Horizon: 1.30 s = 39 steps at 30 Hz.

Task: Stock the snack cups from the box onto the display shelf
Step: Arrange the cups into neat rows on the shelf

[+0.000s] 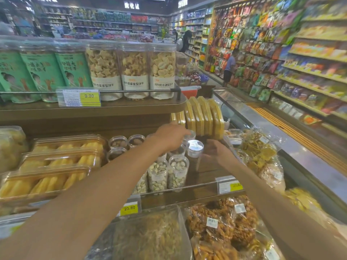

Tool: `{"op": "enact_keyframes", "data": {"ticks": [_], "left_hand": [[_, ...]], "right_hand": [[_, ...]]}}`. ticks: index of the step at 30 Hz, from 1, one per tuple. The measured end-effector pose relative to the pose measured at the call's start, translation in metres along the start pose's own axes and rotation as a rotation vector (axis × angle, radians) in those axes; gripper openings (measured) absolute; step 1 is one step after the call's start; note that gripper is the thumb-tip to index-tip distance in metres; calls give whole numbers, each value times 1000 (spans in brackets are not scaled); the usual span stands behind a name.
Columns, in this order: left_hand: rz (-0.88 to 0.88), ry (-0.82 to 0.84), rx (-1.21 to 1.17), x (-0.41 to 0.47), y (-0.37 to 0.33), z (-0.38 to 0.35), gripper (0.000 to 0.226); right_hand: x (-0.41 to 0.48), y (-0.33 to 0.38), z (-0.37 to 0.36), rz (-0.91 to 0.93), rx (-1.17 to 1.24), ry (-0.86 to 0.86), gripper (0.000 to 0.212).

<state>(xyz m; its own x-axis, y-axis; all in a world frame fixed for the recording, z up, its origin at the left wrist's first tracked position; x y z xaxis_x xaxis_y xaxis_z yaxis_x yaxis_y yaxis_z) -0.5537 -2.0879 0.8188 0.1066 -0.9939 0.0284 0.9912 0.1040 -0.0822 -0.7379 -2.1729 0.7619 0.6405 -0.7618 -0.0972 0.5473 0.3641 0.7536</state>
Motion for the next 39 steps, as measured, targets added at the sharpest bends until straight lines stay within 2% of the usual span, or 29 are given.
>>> {"op": "enact_keyframes", "data": {"ticks": [2, 3, 5, 7, 10, 16, 26, 28, 31, 36, 39], "left_hand": [[-5, 40, 26, 11, -7, -2, 52], [-7, 47, 35, 15, -9, -3, 44], [-8, 54, 31, 20, -10, -8, 35], [-3, 69, -4, 22, -8, -14, 41], [-58, 100, -56, 24, -5, -17, 44], [-88, 143, 8, 25, -2, -19, 51], [-84, 170, 4, 18, -6, -17, 67], [-64, 132, -60, 7, -1, -12, 70], [-8, 63, -110, -20, 15, -1, 62], [113, 17, 16, -78, 51, 3, 66], [170, 45, 60, -109, 76, 3, 53]], "right_hand": [[2, -11, -12, -9, 61, 18, 83], [7, -18, -19, 7, 49, 8, 83], [8, -20, -27, 36, 41, -73, 65], [5, -17, -28, 69, 42, -124, 54], [10, -17, -25, 90, -8, -71, 48], [14, -10, -21, 141, -60, 56, 52], [8, -5, -17, 157, -50, 96, 65], [8, -2, -11, 129, -39, 89, 67], [13, 10, -1, 98, -2, 24, 58], [21, 22, -22, 76, 38, 98, 51], [20, 20, -29, 102, 5, 87, 48]]}}
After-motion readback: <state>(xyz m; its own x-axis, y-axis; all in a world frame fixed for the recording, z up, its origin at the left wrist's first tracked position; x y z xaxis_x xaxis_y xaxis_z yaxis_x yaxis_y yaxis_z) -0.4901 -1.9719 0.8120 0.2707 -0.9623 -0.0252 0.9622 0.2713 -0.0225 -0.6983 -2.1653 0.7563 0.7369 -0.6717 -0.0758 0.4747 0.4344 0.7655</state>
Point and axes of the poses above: each hand's wrist, its own x-axis towards the middle knuckle, its own z-axis out of the back of the hand, y = z × x, the point moved 4 cm from there along x, towards the middle knuckle, and after that the axes turned 3 degrees about y, right-handed, at the moved point
